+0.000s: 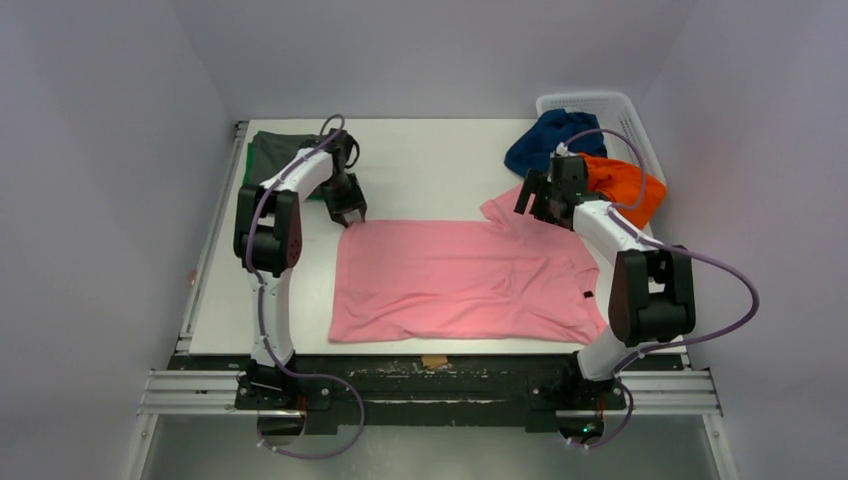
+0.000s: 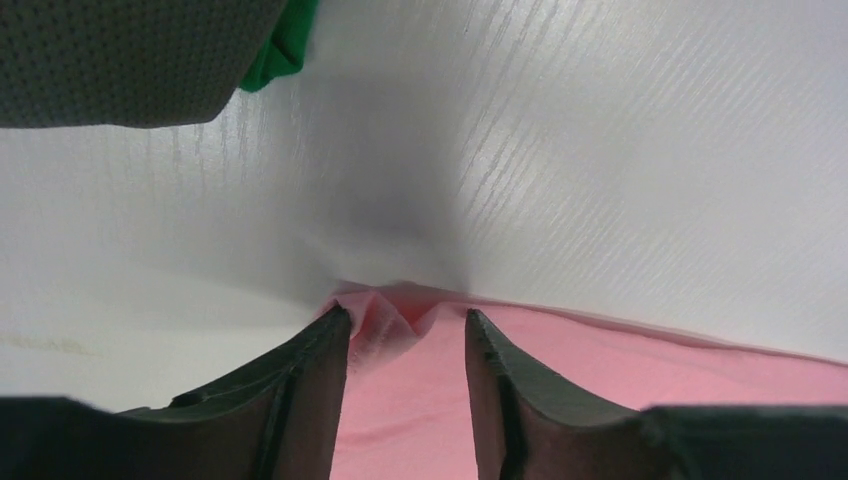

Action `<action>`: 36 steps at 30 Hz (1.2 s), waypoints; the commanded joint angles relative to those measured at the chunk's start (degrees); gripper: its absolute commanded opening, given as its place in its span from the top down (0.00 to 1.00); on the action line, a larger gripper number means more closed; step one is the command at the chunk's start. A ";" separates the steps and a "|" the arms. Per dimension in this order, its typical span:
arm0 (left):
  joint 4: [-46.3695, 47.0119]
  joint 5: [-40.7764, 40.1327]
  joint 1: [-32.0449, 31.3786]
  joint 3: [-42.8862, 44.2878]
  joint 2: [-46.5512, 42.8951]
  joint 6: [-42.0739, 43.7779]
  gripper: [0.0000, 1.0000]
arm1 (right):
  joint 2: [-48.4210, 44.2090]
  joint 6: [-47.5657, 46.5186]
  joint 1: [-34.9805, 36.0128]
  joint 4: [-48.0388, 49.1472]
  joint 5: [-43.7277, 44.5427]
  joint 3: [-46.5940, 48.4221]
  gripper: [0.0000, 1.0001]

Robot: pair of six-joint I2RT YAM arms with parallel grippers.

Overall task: Fold and stack the t-shirts
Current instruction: Grab the side of the flattened tshirt furthest away from the robot with both arms

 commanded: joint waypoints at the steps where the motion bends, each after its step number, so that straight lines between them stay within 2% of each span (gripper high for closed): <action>1: 0.42 0.65 -0.48 0.00 0.84 -1.98 0.61 | -1.76 -0.87 -0.21 1.21 1.30 0.31 0.17; 5: 0.03 -0.03 -0.65 0.17 0.82 -2.20 0.74 | -0.43 -1.26 -0.11 2.00 0.37 1.15 0.18; 10: -0.01 -1.04 -1.01 0.18 0.81 -2.25 1.00 | 4.88 -4.20 1.72 3.67 -0.14 5.85 0.20; 17: 1.65 -1.87 -1.31 -0.39 -0.45 -0.99 1.00 | 19.09 -4.72 3.81 0.35 2.77 21.91 0.25; 26: 5.14 -4.11 -1.81 -3.90 -4.13 -0.16 1.00 | 37.30 -3.28 4.34 -10.01 14.41 43.52 0.30; 32: 6.82 -4.37 -1.89 -5.88 -5.62 0.12 1.00 | 40.91 -2.15 4.45 -15.79 17.01 46.96 0.33; 36: 7.06 -4.72 -1.89 -6.41 -6.41 0.06 1.00 | 38.00 -0.82 4.70 -15.07 17.17 41.86 0.35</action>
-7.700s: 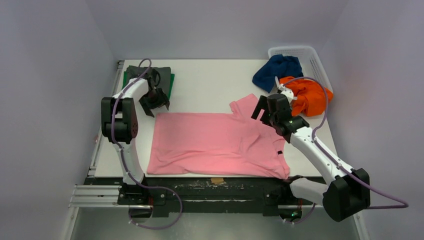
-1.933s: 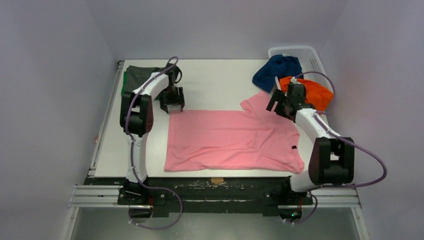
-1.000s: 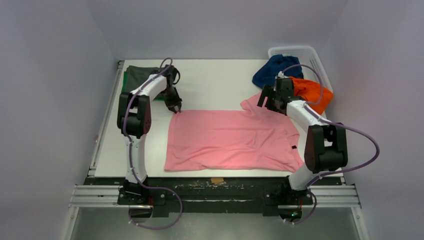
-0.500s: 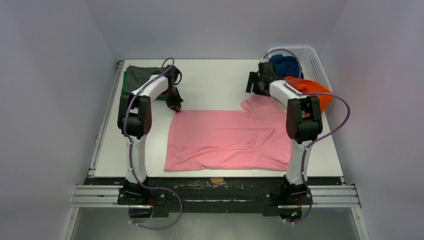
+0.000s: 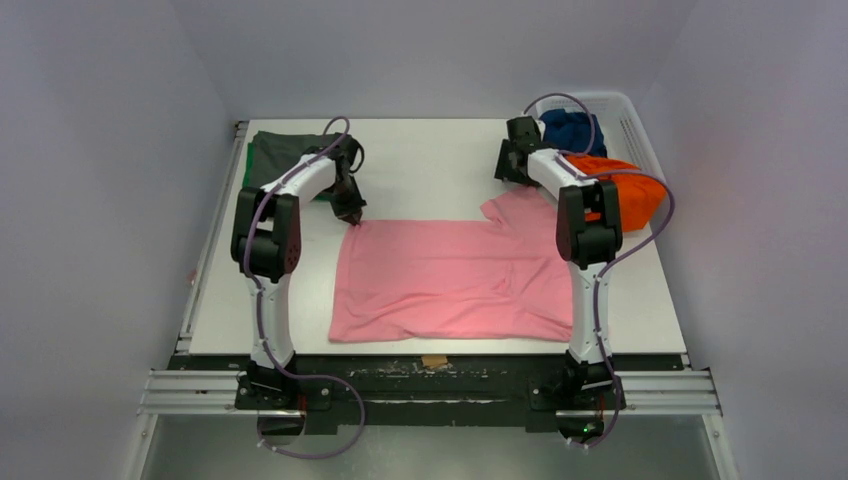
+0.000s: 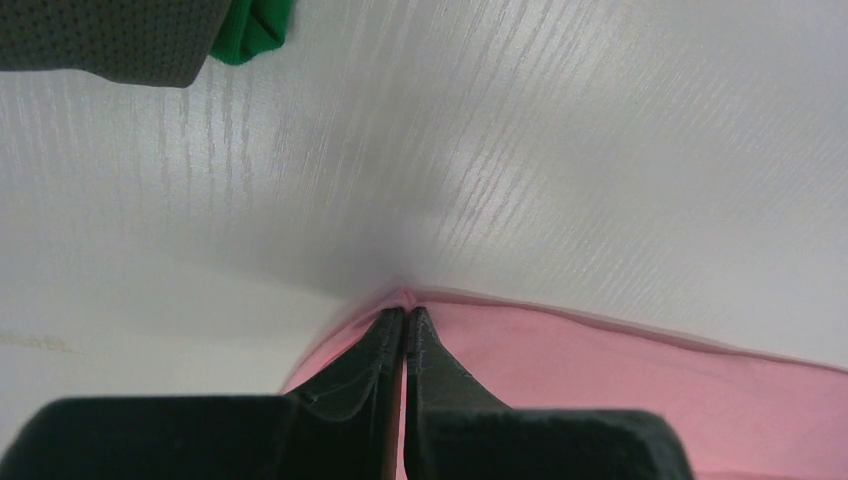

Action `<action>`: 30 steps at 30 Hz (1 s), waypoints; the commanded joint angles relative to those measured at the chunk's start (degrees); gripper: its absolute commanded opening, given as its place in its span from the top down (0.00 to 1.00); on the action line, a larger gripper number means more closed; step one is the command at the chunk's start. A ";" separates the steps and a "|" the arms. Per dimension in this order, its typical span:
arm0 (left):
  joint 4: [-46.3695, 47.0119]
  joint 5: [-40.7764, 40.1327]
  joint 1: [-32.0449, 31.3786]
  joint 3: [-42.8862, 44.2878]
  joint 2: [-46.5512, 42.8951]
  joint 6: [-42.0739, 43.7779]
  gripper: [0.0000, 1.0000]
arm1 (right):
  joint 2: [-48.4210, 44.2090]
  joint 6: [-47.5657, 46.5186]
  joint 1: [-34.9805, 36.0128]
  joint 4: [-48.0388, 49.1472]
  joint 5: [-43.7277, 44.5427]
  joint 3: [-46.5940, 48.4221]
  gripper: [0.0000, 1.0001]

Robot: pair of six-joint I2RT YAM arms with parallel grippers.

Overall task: Fold and stack the t-shirts
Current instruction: Grab the side of the flattened tshirt furthest away from the robot with both arms

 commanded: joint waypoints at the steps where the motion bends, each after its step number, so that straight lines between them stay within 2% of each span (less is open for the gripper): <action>1: 1.81 -1.54 -0.30 -1.07 -3.18 1.02 1.00 | -3.39 1.61 0.53 -3.69 3.05 -4.90 0.36; 5: 2.51 -1.54 -0.30 -1.90 -3.79 0.85 1.00 | -5.07 2.01 0.74 -2.76 3.85 -8.37 0.41; 8: 2.79 -1.19 -0.29 -1.94 -3.81 0.78 1.00 | -5.67 3.46 0.81 -2.74 3.96 -9.29 0.49; 14: 3.32 -0.76 -0.30 -1.69 -4.42 1.00 1.00 | -7.98 3.90 0.84 1.00 3.44 -10.81 0.81; 17: 3.64 -0.55 -0.29 -1.76 -4.93 1.11 1.00 | -9.24 4.11 0.84 1.69 4.13 -11.20 1.00; 23: 4.26 0.01 -0.30 -2.94 -6.33 1.46 1.00 | -13.31 2.71 0.86 4.49 5.00 -15.36 1.00; 30: 6.65 0.75 -0.60 -6.99 -9.58 1.55 1.00 | -22.21 -0.14 1.78 8.01 3.15 -23.09 1.00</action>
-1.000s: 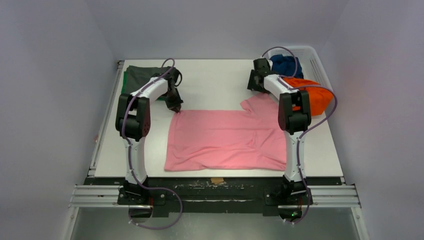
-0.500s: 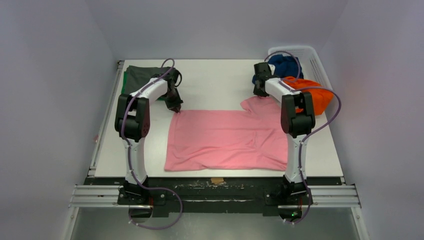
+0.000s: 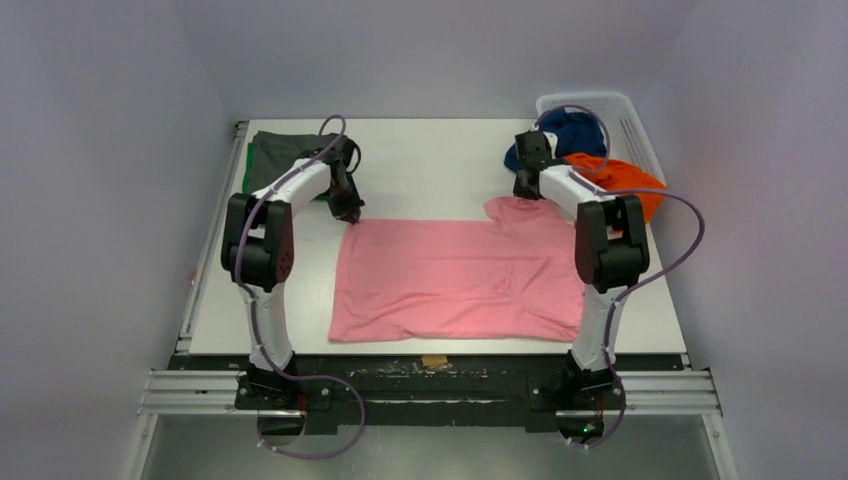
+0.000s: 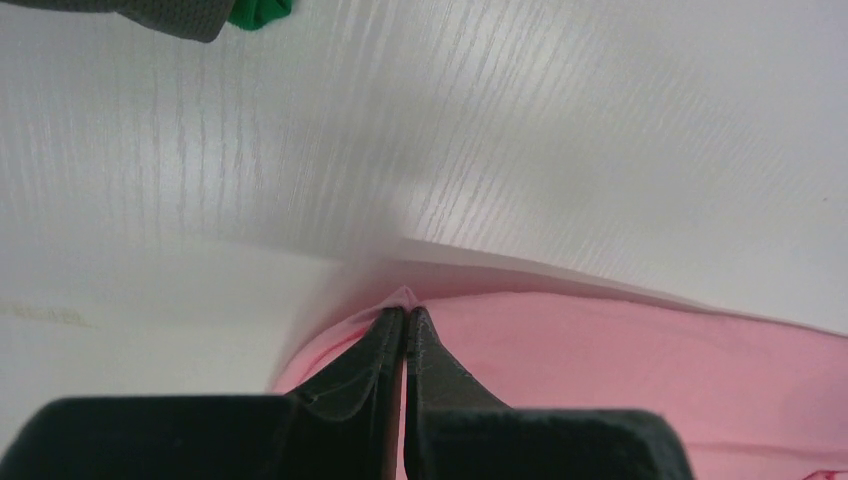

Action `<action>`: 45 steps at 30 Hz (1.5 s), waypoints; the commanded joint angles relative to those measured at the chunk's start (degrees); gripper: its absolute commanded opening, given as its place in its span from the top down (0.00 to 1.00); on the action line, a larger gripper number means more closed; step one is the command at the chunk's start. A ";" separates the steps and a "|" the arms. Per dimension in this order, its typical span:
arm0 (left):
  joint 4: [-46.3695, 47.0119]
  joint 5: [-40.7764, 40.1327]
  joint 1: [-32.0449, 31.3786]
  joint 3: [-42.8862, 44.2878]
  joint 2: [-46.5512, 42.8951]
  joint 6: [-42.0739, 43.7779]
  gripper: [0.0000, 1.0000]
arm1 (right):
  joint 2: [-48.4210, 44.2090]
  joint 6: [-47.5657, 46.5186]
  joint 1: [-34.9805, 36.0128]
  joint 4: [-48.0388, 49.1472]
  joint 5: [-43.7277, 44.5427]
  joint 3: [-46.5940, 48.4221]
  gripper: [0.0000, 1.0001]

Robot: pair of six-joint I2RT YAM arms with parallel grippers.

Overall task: Fold and stack the t-shirts
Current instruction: Grab the side of the flattened tshirt furthest away from the robot with both arms, then fold the other side of the tshirt into a rectangle

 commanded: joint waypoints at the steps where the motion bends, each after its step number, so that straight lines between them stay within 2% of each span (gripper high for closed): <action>1: 3.02 0.58 -0.70 -2.63 -5.23 0.92 1.00 | -8.42 -1.73 1.32 3.94 0.06 -4.07 1.00; 7: 5.27 0.02 -2.21 -9.06 -10.33 0.66 1.00 | -19.29 -1.60 3.31 3.79 0.54 -14.07 1.00; 18: 9.09 -5.47 -5.47 -25.13 -22.98 -1.66 1.00 | -44.06 2.69 7.94 -4.52 3.90 -30.95 1.00; 25: 9.59 -10.21 -5.51 -28.07 -27.89 -1.12 1.00 | -55.67 4.17 10.62 -9.94 4.06 -37.93 1.00; 29: 7.60 -14.06 -5.51 -22.20 -26.07 0.49 1.00 | -56.99 3.95 10.62 -11.09 7.94 -37.33 1.00; 31: 7.51 -14.09 -5.49 -18.93 -24.19 1.10 1.00 | -55.64 3.99 10.49 -9.66 9.17 -35.82 1.00; 34: 7.04 -13.71 -5.48 -15.12 -21.07 1.45 1.00 | -52.50 3.74 10.19 -8.94 15.52 -31.87 1.00; 38: 4.47 -13.49 -5.42 -10.20 -17.14 1.58 1.00 | -47.67 0.91 9.42 -6.61 14.83 -24.85 1.00; 41: 4.72 -13.64 -5.37 -10.72 -17.67 1.42 1.00 | -46.62 -0.07 9.40 -6.61 14.69 -22.71 1.00; 45: 6.30 -14.02 -5.46 -14.52 -20.55 1.19 1.00 | -49.50 -0.65 9.36 -6.48 12.58 -25.99 1.00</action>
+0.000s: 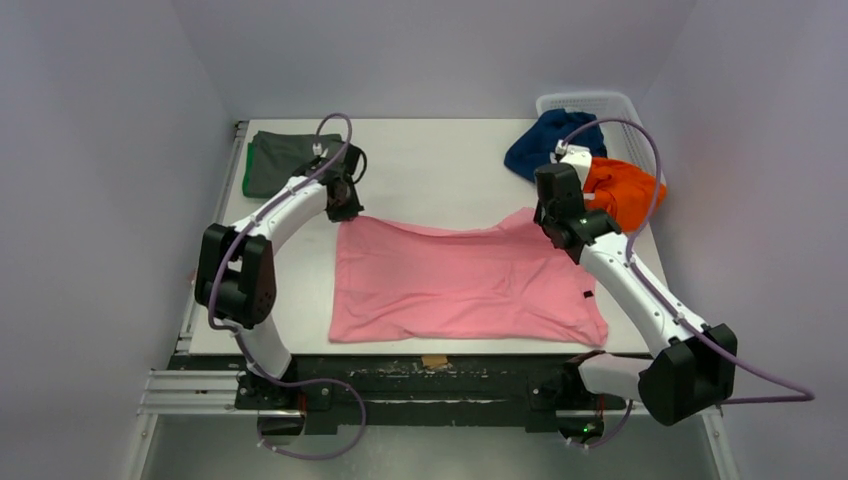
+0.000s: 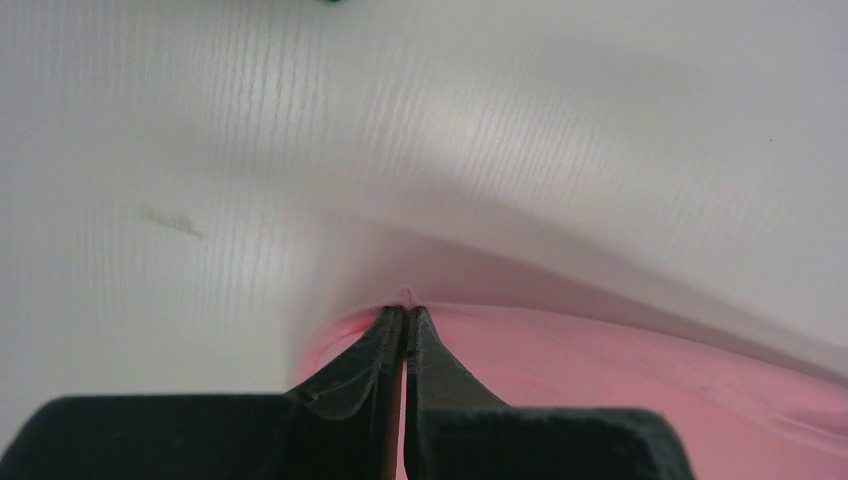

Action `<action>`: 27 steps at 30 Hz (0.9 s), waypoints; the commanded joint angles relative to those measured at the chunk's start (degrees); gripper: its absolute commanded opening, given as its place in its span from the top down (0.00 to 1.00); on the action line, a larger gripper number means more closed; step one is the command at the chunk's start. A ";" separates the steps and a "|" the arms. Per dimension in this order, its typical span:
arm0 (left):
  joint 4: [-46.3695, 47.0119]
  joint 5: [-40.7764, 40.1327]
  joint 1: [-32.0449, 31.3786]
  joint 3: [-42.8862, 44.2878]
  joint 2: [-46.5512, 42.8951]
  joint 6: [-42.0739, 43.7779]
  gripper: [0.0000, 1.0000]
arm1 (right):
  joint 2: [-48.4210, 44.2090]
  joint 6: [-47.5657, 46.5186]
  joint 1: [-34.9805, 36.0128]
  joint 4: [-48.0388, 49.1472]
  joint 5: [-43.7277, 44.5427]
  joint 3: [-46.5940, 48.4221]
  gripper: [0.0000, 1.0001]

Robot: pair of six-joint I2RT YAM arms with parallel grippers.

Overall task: Fold and stack the t-shirts
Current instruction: Fold the other side of the tshirt into a rectangle

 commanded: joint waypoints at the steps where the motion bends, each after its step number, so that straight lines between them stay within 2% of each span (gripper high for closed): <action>1: 1.49 -1.04 0.01 -3.54 -4.20 0.54 1.00 | -4.13 -1.10 -0.17 0.11 0.01 -2.33 1.00; 3: 3.50 0.16 -0.08 -7.34 -6.04 -0.10 1.00 | -5.60 -0.25 -0.15 -1.61 -0.20 -5.12 1.00; 7: 6.92 1.72 -0.31 -15.23 -9.91 -1.47 1.00 | -9.39 2.02 -0.04 -3.43 -5.98 -11.68 1.00; 12: 8.88 2.16 -1.50 -23.95 -14.81 -3.41 1.00 | -15.86 9.39 0.23 -10.19 -12.54 -17.46 1.00; 14: 8.88 1.77 -2.66 -26.59 -16.94 -4.25 0.97 | -18.31 13.68 0.23 -13.79 -15.73 -19.27 0.95; 16: 6.30 -0.58 -2.98 -27.92 -18.83 -6.14 0.73 | -20.85 16.66 0.26 -16.28 -18.13 -21.29 0.77; 17: 4.23 -1.90 -2.99 -28.09 -19.59 -6.89 0.66 | -22.18 17.13 0.23 -16.85 -19.52 -22.08 0.68; 18: 2.16 -3.33 -2.99 -28.00 -20.59 -7.58 0.51 | -23.29 17.38 0.22 -17.59 -20.47 -22.41 0.60; 21: -2.95 -6.52 -2.99 -26.31 -24.11 -9.18 0.25 | -26.61 16.85 0.21 -18.98 -21.04 -21.89 0.44; 24: -4.09 -4.84 -2.99 -24.00 -27.97 -8.44 0.15 | -28.28 15.66 0.22 -14.66 -22.98 -20.76 0.34; 27: 1.81 2.21 -3.09 -23.59 -29.65 -5.10 0.01 | -25.75 13.66 0.25 -6.18 -23.27 -21.14 0.22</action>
